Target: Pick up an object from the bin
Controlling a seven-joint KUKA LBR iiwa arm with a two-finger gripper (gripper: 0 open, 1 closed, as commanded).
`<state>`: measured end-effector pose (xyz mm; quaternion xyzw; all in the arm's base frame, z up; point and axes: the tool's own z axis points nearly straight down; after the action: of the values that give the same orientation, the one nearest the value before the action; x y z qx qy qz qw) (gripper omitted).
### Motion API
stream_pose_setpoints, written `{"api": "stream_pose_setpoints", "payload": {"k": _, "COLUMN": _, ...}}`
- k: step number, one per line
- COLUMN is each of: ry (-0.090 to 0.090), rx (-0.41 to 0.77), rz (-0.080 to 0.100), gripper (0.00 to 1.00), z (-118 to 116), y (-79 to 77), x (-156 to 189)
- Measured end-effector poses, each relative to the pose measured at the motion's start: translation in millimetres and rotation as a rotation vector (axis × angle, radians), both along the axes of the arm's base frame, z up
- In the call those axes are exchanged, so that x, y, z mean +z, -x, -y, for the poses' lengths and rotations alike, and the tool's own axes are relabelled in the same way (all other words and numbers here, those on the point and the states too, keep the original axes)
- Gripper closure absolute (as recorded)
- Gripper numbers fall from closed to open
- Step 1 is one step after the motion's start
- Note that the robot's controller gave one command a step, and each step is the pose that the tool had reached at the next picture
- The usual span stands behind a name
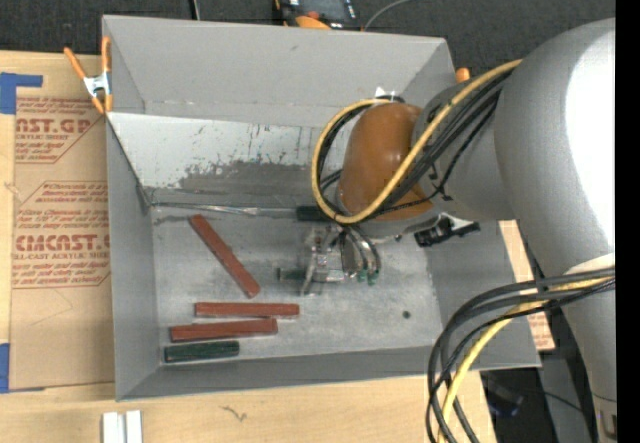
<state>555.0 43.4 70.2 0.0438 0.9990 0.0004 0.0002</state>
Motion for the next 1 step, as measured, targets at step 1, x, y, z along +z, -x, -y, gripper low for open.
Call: {"api": "stream_pose_setpoints", "payload": {"k": 1, "ry": 0.001, "rx": 0.110, "rz": 0.011, "gripper": 1.00, "z": -14.8, "y": -10.1, "x": 142.8}}
